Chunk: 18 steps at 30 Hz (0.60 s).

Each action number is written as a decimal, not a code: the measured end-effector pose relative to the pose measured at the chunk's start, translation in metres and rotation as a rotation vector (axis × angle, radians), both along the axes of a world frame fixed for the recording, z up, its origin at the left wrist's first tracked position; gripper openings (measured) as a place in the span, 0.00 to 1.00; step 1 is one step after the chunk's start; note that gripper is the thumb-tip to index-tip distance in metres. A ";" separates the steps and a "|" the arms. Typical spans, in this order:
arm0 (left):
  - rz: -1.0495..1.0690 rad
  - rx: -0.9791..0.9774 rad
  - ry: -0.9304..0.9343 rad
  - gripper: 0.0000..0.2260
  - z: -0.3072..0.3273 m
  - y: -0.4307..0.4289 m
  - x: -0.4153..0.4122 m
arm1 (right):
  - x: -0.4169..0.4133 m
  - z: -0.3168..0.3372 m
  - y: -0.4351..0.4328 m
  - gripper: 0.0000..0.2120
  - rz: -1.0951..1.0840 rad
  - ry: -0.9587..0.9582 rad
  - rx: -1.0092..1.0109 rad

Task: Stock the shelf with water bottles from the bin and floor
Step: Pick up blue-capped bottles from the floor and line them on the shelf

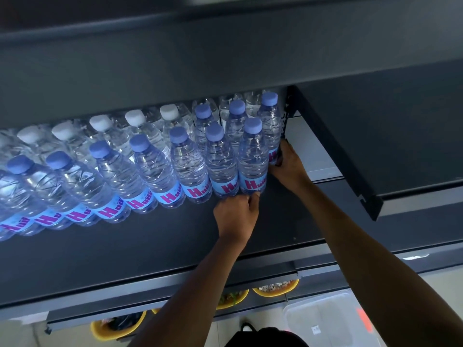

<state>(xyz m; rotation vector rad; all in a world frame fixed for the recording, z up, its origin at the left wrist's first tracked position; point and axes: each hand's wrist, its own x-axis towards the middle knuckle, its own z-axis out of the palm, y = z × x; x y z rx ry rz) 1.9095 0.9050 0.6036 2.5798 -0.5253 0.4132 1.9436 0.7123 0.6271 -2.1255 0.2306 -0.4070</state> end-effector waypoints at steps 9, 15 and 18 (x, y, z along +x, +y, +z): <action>-0.004 -0.024 -0.015 0.19 -0.001 0.000 0.000 | -0.003 -0.004 0.003 0.30 -0.013 -0.055 0.052; -0.036 -0.101 0.072 0.17 0.000 0.003 -0.003 | -0.014 -0.006 0.011 0.38 -0.124 0.035 -0.005; -0.091 -0.227 0.155 0.16 0.003 0.008 -0.005 | -0.031 -0.001 0.019 0.41 -0.180 0.117 -0.020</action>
